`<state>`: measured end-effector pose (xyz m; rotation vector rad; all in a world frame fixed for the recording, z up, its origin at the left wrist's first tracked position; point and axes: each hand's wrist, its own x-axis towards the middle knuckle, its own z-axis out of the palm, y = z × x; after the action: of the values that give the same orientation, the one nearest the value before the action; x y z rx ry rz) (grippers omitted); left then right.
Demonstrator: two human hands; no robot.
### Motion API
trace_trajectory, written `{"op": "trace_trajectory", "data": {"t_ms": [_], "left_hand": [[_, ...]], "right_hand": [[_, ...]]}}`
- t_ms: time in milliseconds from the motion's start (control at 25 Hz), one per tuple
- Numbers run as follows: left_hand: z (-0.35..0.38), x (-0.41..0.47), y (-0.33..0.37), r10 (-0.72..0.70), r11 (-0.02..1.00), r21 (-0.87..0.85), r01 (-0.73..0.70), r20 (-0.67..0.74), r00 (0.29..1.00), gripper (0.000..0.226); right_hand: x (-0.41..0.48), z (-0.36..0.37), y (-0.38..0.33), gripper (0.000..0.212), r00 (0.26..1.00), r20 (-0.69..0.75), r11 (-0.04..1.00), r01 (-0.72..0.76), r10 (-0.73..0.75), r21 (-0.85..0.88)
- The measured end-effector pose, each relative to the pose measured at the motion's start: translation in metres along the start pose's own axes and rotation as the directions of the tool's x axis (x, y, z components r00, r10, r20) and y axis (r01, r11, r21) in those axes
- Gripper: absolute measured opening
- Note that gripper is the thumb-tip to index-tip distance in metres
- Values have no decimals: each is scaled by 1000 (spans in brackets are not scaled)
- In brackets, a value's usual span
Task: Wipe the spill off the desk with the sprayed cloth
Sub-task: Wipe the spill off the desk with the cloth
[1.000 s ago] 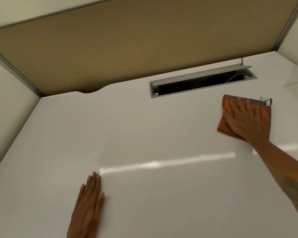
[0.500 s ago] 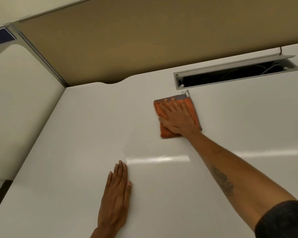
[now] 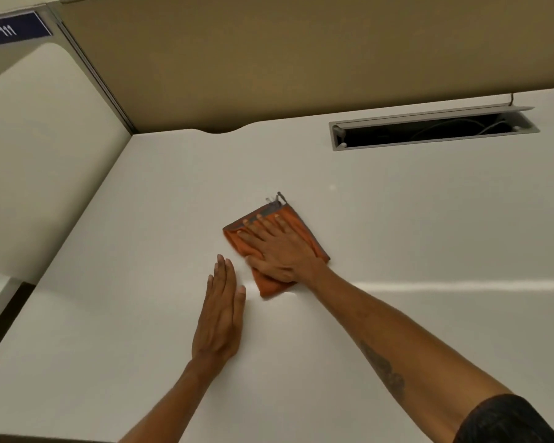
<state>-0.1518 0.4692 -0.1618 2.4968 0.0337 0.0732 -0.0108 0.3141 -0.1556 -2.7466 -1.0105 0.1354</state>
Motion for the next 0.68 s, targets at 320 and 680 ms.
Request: {"op": "trace_trajectory", "data": {"t_ms": [320,680], "left_hand": [[-3,-2,-3,-16,997,-76,15,-17,1000,73],[-4,-6,-5,1,1000,-16,1,97,995,76]], "right_hand": [[-80,19,-72,65,998,-59,999,33,-32,21],[-169,40,-114,62,992,-128,1000,-20,22,11]]}}
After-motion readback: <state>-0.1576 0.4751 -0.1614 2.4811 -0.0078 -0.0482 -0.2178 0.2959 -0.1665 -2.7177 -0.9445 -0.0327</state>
